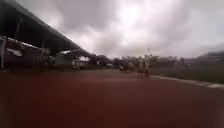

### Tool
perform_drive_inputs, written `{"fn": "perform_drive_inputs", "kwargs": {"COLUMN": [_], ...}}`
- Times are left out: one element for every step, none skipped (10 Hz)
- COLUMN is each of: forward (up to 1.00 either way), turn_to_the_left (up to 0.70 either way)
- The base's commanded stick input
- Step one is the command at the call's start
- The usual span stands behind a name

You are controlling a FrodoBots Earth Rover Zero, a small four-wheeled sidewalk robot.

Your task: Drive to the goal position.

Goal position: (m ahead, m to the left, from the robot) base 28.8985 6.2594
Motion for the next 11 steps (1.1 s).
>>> {"fn": "perform_drive_inputs", "kwargs": {"forward": [0.5, 0.5, 0.5, 0.5, 0.5, 0.5, 0.5, 0.5, 0.5, 0.5, 0.5], "turn_to_the_left": [0.02, 0.02, 0.02, 0.02, 0.02, 0.02, 0.02, 0.02, 0.02, 0.02, 0.02]}}
